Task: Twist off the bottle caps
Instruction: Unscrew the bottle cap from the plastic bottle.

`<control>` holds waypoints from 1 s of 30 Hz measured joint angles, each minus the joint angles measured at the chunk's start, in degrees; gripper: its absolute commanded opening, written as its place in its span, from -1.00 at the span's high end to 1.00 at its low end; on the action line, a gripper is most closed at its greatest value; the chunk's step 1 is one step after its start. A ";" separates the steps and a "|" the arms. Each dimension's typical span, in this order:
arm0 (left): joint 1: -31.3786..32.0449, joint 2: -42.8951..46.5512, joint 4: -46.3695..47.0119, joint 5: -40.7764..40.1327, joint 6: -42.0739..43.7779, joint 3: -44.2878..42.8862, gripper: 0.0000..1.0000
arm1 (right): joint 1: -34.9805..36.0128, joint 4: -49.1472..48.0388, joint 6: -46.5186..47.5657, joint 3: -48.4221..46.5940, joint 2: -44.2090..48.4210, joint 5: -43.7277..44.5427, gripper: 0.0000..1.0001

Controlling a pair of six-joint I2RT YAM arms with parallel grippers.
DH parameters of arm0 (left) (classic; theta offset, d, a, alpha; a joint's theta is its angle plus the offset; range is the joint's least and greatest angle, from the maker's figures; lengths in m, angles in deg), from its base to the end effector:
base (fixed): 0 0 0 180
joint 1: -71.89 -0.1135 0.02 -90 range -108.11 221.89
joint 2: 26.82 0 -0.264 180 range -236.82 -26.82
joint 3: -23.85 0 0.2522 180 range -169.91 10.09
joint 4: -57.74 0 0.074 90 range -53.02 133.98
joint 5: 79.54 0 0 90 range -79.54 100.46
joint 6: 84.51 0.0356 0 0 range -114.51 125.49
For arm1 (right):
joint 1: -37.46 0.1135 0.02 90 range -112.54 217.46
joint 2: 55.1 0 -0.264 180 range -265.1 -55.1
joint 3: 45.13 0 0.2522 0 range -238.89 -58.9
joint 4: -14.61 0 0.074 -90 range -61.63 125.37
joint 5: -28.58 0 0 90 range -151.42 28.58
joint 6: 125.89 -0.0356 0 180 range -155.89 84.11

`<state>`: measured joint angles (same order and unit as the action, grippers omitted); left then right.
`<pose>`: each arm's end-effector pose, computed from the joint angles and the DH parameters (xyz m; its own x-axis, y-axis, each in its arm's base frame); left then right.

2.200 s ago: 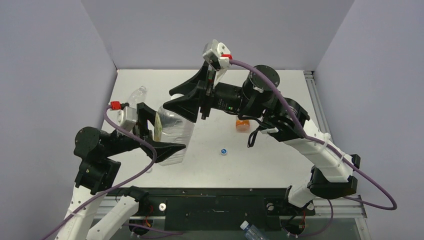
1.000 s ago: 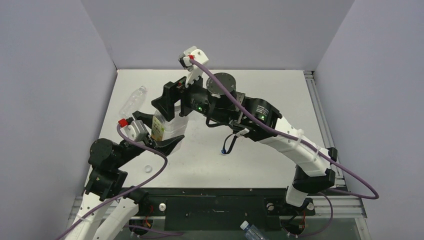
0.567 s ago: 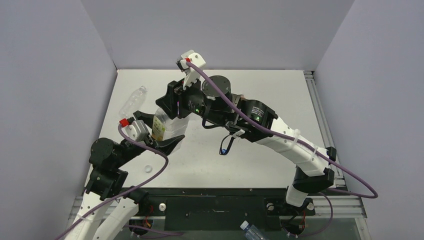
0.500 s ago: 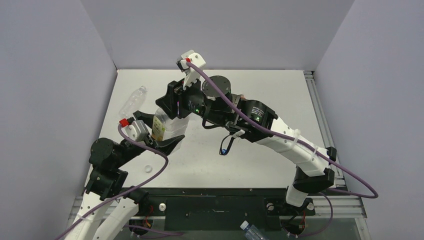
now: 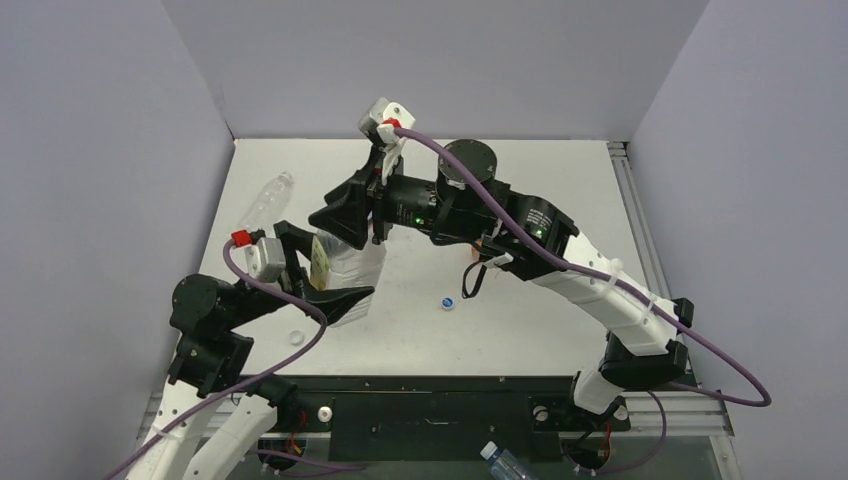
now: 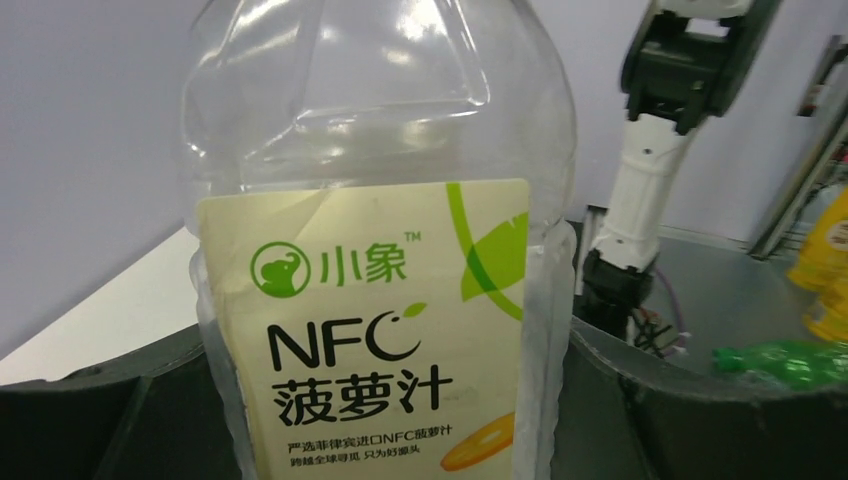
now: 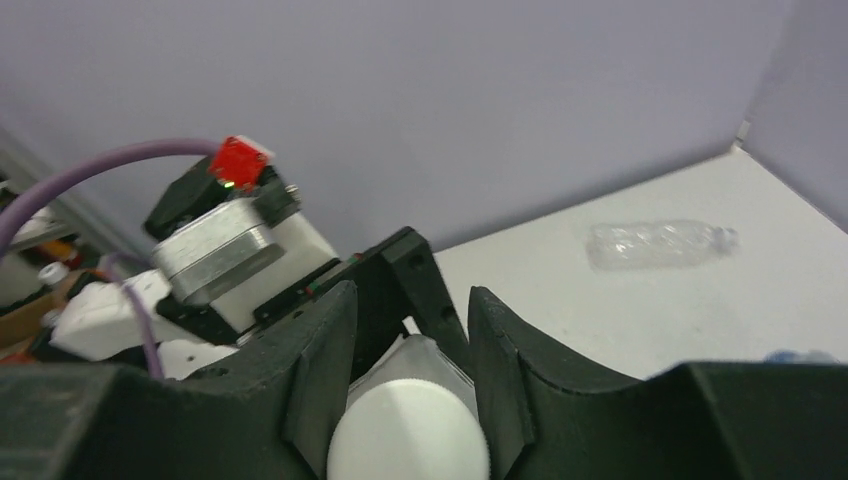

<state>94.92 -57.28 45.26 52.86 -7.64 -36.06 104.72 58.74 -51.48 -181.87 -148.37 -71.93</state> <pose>0.0900 -0.0643 0.4006 0.0611 -0.2083 -0.9762 0.9204 0.3902 -0.0256 0.1204 0.3042 0.5493 -0.2669 0.0467 -0.9626 -0.9401 0.2069 0.2708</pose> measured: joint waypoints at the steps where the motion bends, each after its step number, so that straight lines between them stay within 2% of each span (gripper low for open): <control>1: 0.02 -0.37 0.50 1.81 -1.55 -0.70 1.00 | -0.50 -0.79 0.11 0.13 0.31 -3.43 1.00; 8: 0.00 -2.36 3.52 10.67 -11.98 -5.49 1.00 | -3.76 -9.07 -2.32 1.95 1.95 -25.59 0.98; 9: 0.00 -2.62 3.74 11.43 -12.66 -6.10 1.00 | -3.89 -9.86 -2.49 1.88 1.99 -27.23 0.62; 10: 0.00 -2.82 3.89 12.11 -13.33 -6.60 1.00 | -3.93 -10.12 -2.58 1.66 2.01 -28.15 0.37; 11: 0.00 -2.95 4.02 12.48 -13.62 -6.82 1.00 | -3.91 -9.70 -2.34 1.18 1.99 -28.39 -0.22; 13: 0.02 -3.26 4.02 12.98 -13.44 -7.04 1.00 | -3.45 -7.10 -1.51 -0.09 1.99 -25.77 -0.52; 18: 0.02 -2.93 2.73 10.86 -8.90 -6.03 1.00 | -1.90 -4.55 0.28 -0.31 2.73 -8.66 -0.59; 24: -0.02 -1.11 -0.09 2.82 0.31 -2.99 1.00 | 0.83 -1.29 0.17 0.76 4.70 10.43 -0.63; 27: -0.02 -0.74 -0.92 -1.75 4.72 -2.40 1.00 | 1.95 0.35 -0.11 -0.26 4.74 16.70 -0.63; 30: -0.02 -0.79 -1.70 -4.90 7.28 -2.32 1.00 | 2.82 1.44 -0.15 -0.72 4.66 20.81 -0.55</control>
<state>94.90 -58.07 43.55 47.96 -0.36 -38.38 107.54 60.18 -51.63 -182.59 -143.72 -51.12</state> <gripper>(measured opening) 0.733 0.812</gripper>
